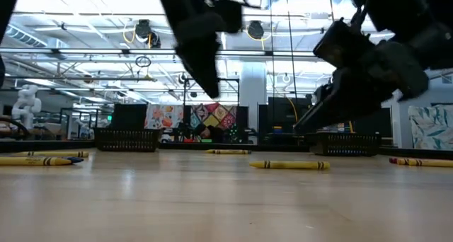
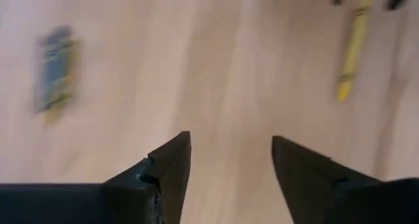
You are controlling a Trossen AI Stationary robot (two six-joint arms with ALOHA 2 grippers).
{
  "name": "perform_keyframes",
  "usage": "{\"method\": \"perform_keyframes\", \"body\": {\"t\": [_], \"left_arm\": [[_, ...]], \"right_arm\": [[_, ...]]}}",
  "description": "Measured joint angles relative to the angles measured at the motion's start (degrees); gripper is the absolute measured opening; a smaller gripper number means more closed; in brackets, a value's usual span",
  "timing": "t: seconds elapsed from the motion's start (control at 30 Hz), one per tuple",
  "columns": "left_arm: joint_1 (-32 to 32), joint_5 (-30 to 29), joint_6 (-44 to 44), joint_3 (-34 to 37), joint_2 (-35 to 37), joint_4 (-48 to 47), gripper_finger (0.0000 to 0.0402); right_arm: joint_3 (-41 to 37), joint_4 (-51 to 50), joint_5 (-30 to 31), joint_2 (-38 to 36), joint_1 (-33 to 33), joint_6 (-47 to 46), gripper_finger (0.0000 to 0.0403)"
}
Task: Sort crayons
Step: Put the yellow crayon into the bottom black bin
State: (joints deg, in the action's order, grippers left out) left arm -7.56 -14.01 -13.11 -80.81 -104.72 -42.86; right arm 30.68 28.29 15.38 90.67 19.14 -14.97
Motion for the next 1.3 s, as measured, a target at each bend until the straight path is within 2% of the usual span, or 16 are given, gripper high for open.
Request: {"method": "perform_keyframes", "body": {"t": [0.1, 0.2, 0.3, 0.43, 0.53, 0.67, 0.8, 0.9, 1.1, 1.2, 1.3], "left_arm": [[-4.56, -9.99, -4.94, 3.61, 5.11, -4.04, 0.0211], [-9.82, -20.09, -12.5, 8.18, 9.89, -4.14, 0.0211], [-15.12, -29.23, -21.73, 12.45, 12.32, -3.29, 0.0212], [-21.47, -37.48, -33.16, 17.15, 12.82, -0.9, 0.0212], [-24.32, -42.63, -40.06, 20.61, 12.14, 1.69, 0.0212], [-26.14, -44.61, -45.92, 23.96, 12.08, 4.82, 0.0212], [-26.57, -44.62, -47.99, 25.02, 12.06, 4.95, 0.0212], [-26.68, -44.63, -48.01, 25.02, 12.08, 5.04, 0.0212], [-26.66, -45.51, -47.62, 25.02, 12.06, 5.03, 0.0212], [-26.66, -47.11, -47.56, 25.02, 12.06, 5.03, 0.0212], [-26.66, -48.23, -47.53, 25.02, 12.06, 5.04, 0.0212]], "right_arm": [[2.54, 1.3, -2.33, 5.11, 0.24, 3.33, 0.0157], [6.09, -0.94, -3.63, 9.76, 0.88, 7.9, 0.0159], [8.66, -2.3, -6.1, 12.09, 0.72, 8.66, 0.0152], [9.96, -5.79, -6.44, 12.24, 0.04, 8.37, 0.0124], [10.16, -10.0, -5.27, 12.09, -0.24, 8.14, 0.0085], [10.14, -15.94, -2.27, 11.58, -0.55, 5.01, 0.0015], [10.14, -19.87, 4.04, 6.56, 1.91, 3.55, 0.0008], [11.96, -24.58, 4.85, -0.49, 6.41, -0.22, 0.0004], [17.16, -42.65, 2.57, -12.24, 21.3, -20.34, 0.0002], [18.14, -44.03, 2.6, -15.23, 28.69, -34.07, 0.0002], [18.05, -46.9, 3.11, -14.73, 34.63, -46.01, 0.0001]]}}
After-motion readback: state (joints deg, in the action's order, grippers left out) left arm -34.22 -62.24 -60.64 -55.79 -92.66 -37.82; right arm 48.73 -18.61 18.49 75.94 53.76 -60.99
